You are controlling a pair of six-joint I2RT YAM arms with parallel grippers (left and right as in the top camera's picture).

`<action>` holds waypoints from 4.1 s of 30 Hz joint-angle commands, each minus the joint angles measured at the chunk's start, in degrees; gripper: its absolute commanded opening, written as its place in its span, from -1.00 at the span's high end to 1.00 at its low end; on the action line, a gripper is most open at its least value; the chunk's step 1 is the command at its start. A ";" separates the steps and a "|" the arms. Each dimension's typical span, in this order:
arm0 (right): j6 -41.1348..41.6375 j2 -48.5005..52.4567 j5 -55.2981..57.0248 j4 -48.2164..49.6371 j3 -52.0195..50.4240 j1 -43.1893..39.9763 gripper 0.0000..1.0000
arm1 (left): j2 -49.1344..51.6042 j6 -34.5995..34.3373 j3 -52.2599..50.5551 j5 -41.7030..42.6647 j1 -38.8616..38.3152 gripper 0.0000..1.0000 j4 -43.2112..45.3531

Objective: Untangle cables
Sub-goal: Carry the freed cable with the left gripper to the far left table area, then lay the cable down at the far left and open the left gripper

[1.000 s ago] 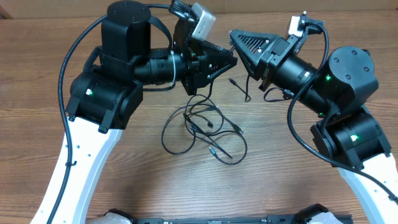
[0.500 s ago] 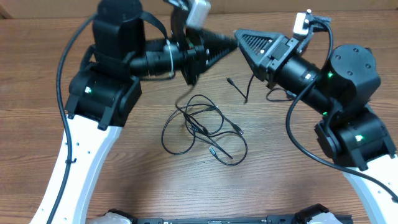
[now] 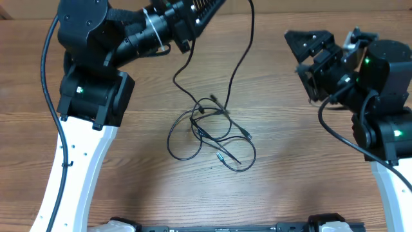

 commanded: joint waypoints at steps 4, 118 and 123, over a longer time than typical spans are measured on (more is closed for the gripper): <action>-0.70 -0.24 13.07 -17.40 0.33 -0.46 -1.00 | 0.55 -9.14 1.29 -11.28 0.09 0.92 11.15; -0.68 0.92 18.78 -31.04 0.33 -0.46 -1.00 | 59.14 40.35 18.25 -46.07 54.01 -0.79 -43.12; -0.68 0.92 18.78 -31.04 0.33 -0.46 -0.99 | 60.02 44.17 18.25 -32.79 56.06 -0.49 -41.42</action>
